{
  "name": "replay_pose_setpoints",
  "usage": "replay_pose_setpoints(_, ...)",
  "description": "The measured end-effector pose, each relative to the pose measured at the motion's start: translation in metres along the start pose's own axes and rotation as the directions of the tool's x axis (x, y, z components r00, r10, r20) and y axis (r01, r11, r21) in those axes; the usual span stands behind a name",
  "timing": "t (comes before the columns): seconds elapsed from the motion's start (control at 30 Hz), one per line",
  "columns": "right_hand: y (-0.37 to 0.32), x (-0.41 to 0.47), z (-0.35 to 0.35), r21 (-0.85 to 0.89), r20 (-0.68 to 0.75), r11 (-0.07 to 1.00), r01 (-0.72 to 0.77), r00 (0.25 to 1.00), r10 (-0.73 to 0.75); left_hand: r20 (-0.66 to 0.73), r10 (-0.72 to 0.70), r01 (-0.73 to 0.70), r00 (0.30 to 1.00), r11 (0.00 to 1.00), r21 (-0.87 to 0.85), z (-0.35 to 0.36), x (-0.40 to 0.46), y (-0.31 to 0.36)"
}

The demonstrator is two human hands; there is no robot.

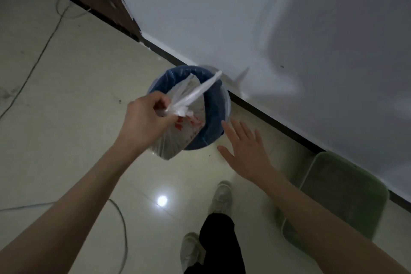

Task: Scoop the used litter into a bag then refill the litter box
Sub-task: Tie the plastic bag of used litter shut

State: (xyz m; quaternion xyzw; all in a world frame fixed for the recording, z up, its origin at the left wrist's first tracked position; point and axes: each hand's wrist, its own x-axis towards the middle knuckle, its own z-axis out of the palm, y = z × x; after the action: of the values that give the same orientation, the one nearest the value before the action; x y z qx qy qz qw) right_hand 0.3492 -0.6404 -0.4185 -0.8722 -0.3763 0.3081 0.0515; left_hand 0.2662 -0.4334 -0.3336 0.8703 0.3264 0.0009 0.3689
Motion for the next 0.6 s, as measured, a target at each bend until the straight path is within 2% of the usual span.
replay_pose_setpoints(0.17,0.005,0.064,-0.001,-0.058,0.035,0.998,0.04,0.999,-0.038,0.053,0.001,-0.003,0.999,0.999,0.04,0.026,0.07,-0.02)
replay_pose_setpoints(0.27,0.008,0.092,0.008,-0.101,0.11,0.995,0.015,0.994,-0.004,0.079,-0.078,0.075,0.994,0.997,0.036,0.043,0.095,-0.041)
replay_pose_setpoints(0.6,0.024,0.12,0.051,-0.071,0.115,0.995,-0.072,0.99,0.08,0.177,-0.133,0.14,0.975,0.99,-0.024,0.103,0.117,-0.089)
